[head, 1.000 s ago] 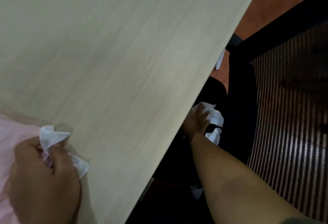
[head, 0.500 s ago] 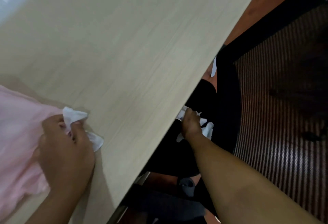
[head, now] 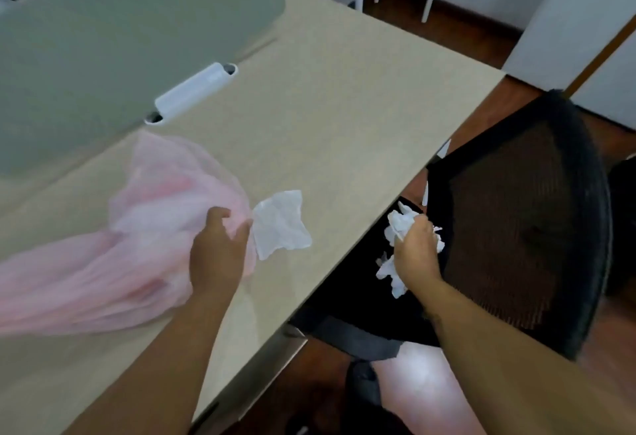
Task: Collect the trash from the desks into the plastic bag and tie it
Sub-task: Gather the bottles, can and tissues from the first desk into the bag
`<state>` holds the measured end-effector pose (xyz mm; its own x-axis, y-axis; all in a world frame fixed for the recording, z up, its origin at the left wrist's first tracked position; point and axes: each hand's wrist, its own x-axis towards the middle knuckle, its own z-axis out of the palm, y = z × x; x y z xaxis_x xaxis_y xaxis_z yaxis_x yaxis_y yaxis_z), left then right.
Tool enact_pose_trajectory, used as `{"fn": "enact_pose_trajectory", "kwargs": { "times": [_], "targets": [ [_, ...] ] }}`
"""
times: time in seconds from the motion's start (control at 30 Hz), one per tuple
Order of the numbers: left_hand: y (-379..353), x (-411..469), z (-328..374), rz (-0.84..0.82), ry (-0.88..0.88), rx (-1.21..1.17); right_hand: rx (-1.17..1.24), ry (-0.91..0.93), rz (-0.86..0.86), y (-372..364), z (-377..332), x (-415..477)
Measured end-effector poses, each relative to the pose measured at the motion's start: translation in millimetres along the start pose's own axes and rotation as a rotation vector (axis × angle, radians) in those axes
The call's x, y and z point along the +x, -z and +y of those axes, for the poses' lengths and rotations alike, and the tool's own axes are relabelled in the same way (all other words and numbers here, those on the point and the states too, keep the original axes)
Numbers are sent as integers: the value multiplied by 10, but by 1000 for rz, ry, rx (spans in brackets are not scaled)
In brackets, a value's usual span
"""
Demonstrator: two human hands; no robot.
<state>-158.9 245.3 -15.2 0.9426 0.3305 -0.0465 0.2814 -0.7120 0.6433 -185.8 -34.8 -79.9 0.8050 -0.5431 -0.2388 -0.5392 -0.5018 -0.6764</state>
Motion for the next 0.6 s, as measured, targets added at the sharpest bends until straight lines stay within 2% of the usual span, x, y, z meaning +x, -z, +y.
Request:
{"fn": "enact_pose_trajectory", "kwargs": {
  "times": [0.07,0.13,0.33,0.47,0.57,0.6],
  "targets": [
    [234,-73,-68,69,-30,28,186,-2,-105,64,-367,-162],
    [460,-159,-72,150,-22,-7,267,8,-227,20,-725,-332],
    [1067,-394,-164,316,-55,-33,199,601,-476,-453,-1744,-1152],
    [1424,-558,-407,313,-14,7,204,923,-493,-809,-2127,-1521],
    [1642,-659,-598,363,41,-44,228,1010,-525,-1009,-2390,-1726],
    [1713,-678,-637,387,57,-59,171,1066,-519,-1093,-2439,-1778]
  ]
}}
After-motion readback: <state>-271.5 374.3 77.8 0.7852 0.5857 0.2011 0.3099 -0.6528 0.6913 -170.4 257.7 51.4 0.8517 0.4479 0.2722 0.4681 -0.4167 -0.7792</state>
